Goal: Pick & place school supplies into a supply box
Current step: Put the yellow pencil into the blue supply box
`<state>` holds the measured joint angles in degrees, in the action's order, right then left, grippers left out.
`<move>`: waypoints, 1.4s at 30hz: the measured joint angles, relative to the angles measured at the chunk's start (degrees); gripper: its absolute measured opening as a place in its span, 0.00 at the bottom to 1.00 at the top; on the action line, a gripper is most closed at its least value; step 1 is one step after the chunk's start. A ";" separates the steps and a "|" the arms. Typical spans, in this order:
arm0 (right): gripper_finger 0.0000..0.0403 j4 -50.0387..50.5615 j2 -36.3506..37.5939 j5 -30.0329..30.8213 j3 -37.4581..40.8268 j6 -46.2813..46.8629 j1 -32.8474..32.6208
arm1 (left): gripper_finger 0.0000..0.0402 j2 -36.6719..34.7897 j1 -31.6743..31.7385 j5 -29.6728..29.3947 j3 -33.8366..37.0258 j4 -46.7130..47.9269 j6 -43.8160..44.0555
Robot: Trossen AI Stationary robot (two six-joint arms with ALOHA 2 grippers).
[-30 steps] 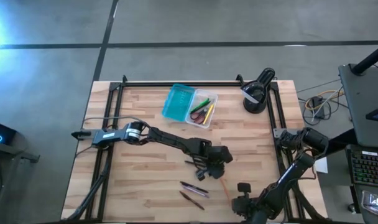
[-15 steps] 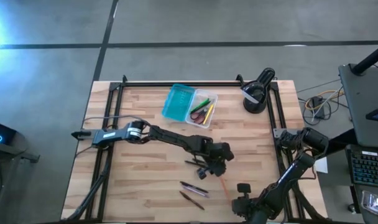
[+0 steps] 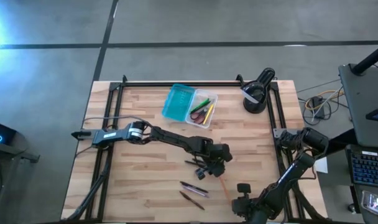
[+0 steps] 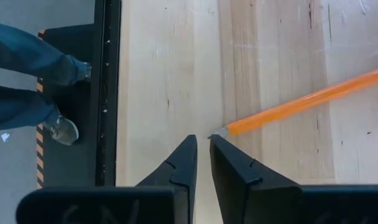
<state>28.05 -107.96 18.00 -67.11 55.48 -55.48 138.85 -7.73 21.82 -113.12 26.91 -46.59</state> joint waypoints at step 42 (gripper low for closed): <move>0.43 -0.46 -0.09 0.15 0.70 1.53 0.37 | 0.19 -0.07 -1.51 -13.32 2.60 -5.96 4.28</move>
<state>27.59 -108.05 18.15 -66.41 57.01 -55.11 138.78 -9.23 8.50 -110.52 20.95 -42.31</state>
